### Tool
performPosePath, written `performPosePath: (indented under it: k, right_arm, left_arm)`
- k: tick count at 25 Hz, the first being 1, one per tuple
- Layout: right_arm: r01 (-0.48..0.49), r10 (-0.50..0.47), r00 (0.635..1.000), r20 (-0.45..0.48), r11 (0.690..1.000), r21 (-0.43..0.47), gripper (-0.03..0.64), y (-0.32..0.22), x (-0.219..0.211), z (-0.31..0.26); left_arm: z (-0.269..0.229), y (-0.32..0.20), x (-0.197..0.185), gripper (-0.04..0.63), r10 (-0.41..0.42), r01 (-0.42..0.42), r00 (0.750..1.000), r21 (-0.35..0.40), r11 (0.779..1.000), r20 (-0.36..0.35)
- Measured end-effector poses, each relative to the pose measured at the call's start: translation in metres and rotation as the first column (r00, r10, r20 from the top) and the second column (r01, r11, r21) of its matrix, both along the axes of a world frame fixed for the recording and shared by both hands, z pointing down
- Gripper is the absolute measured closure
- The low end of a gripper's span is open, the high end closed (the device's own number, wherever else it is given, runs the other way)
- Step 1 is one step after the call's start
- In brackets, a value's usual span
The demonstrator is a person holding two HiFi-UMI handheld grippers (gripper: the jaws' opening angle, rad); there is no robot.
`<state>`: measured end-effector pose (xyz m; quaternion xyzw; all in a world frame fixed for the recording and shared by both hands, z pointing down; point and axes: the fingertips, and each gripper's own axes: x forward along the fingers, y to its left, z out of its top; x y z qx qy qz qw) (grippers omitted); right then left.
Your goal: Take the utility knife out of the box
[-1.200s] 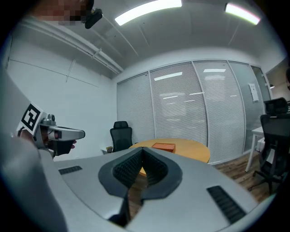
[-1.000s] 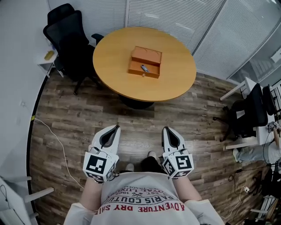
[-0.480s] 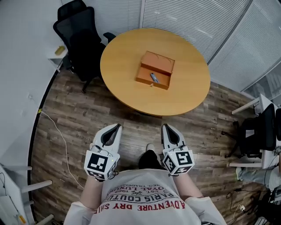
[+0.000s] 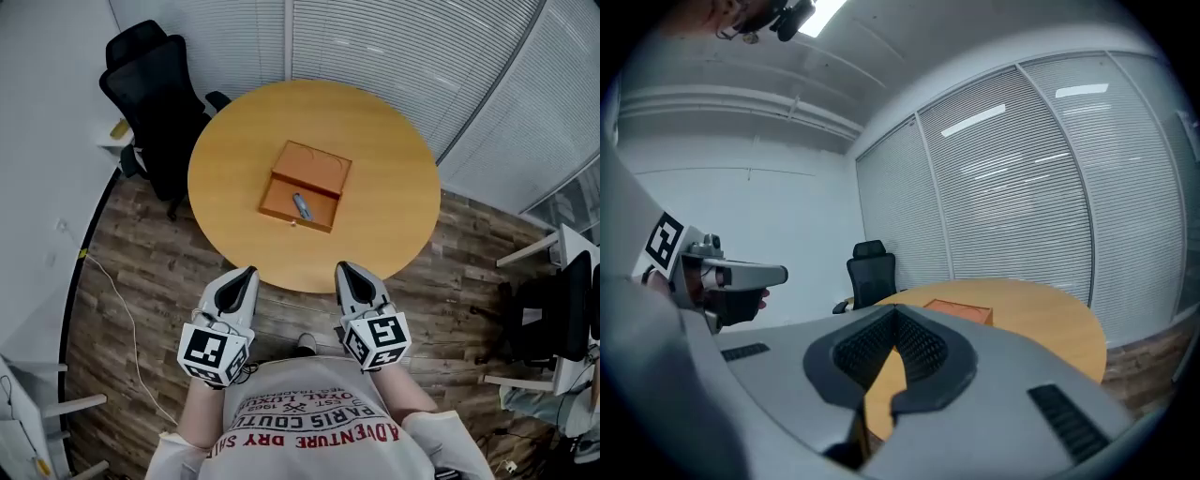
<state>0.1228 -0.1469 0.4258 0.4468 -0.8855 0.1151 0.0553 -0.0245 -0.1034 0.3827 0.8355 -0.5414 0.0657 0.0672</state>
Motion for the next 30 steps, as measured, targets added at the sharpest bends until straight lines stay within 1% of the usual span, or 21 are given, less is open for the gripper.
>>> performPosePath:
  k: [2, 3, 7, 12, 16, 20, 26, 30]
  right_arm:
    - [0.014, -0.014, 1.0, -0.007, 1.0, -0.008, 0.609, -0.017, 0.01, 0.006]
    - [0.018, -0.018, 1.0, -0.007, 1.0, -0.014, 0.609, -0.023, 0.014, 0.008]
    - [0.022, -0.022, 1.0, -0.007, 1.0, -0.017, 0.609, -0.048, 0.025, 0.012]
    - [0.001, -0.001, 1.0, -0.02, 0.999, -0.034, 0.609, -0.077, 0.028, 0.019]
    - [-0.017, 0.015, 0.999, -0.043, 0.998, -0.054, 0.609, -0.103, 0.021, 0.025]
    - [-0.039, 0.033, 0.997, -0.075, 0.997, -0.068, 0.609, -0.134, 0.007, 0.031]
    - [-0.024, 0.008, 0.991, -0.136, 0.993, -0.117, 0.609, -0.18, -0.037, 0.044]
    - [-0.047, 0.018, 0.986, -0.165, 0.983, -0.175, 0.609, -0.205, -0.062, 0.065]
  left_arm:
    - [0.002, -0.015, 0.014, 0.6, 0.0, -0.001, 0.999, -0.005, 1.0, -0.032]
    - [0.004, -0.021, 0.018, 0.6, -0.005, 0.005, 0.999, -0.01, 1.0, -0.033]
    - [0.006, -0.046, 0.027, 0.6, -0.009, 0.009, 1.0, -0.022, 1.0, -0.004]
    - [0.005, -0.076, 0.018, 0.6, -0.014, 0.014, 1.0, -0.014, 1.0, 0.028]
    - [0.016, -0.106, 0.012, 0.6, 0.014, -0.013, 0.999, -0.038, 0.999, 0.028]
    - [0.028, -0.143, -0.004, 0.6, 0.049, -0.047, 0.999, -0.069, 0.997, 0.024]
    - [0.036, -0.212, -0.039, 0.601, 0.102, -0.097, 0.993, -0.083, 0.992, 0.064]
    - [0.046, -0.247, -0.061, 0.6, 0.147, -0.141, 0.988, -0.1, 0.985, 0.051]
